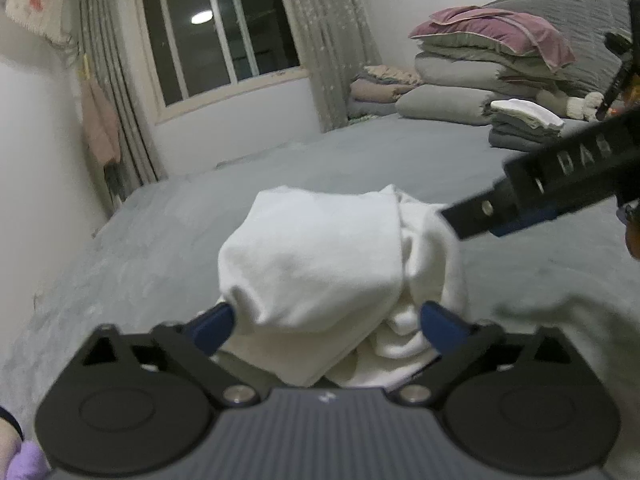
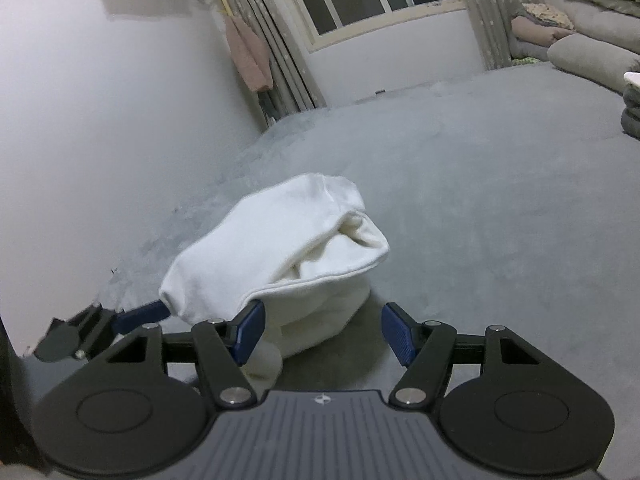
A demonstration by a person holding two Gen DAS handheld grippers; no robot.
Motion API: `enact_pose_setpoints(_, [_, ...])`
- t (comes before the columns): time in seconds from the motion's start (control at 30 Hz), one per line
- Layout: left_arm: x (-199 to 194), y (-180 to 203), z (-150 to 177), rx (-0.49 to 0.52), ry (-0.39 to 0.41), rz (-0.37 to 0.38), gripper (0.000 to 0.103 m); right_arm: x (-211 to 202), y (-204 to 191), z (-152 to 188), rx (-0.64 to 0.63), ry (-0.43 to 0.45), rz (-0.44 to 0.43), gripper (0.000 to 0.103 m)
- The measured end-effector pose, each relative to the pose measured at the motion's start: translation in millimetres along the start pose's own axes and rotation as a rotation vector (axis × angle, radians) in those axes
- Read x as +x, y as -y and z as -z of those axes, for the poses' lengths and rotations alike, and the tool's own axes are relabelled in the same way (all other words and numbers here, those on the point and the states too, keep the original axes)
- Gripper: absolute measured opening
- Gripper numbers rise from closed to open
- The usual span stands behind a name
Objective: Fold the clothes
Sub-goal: 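Move both grippers toward the crumpled white garment on the bed, then grasp the white garment edge with the left gripper while the right gripper grasps another edge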
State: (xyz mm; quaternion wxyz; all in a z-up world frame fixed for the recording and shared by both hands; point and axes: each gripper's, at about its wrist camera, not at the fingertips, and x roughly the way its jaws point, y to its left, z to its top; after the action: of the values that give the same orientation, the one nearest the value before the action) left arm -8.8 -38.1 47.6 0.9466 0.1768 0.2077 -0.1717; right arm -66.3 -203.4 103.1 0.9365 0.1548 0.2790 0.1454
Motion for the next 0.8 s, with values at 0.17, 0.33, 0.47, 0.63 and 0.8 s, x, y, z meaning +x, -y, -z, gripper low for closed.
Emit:
enact_pose_setpoints(0.17, [13.4,-6.0,7.8,0.007,-0.047,0.003,0.083,5.7,-4.7,1.0,0.016,-0.015,-0.031,0.065])
enact_pose_setpoints(0.33, [17.2,-14.8,11.0,-0.028,-0.071,0.01,0.038,33.1,-17.0,10.4,-0.06,-0.111,0.047,0.065])
enact_pose_setpoints(0.47, [19.1,-27.5,10.2,-0.108,-0.096,0.022,0.004,45.7,-17.6,11.3,-0.065,-0.128,0.078,0.065])
enact_pose_setpoints(0.63, [-0.6,-49.7,1.3,-0.205,0.0,-0.008,0.003,47.8,-17.7,9.0,-0.087,-0.122,0.07,0.039])
enact_pose_setpoints(0.8, [-15.3,-74.8,-7.3,-0.299,0.051,-0.016,0.003,46.1,-20.7,8.6,-0.13,-0.111,0.071,0.018])
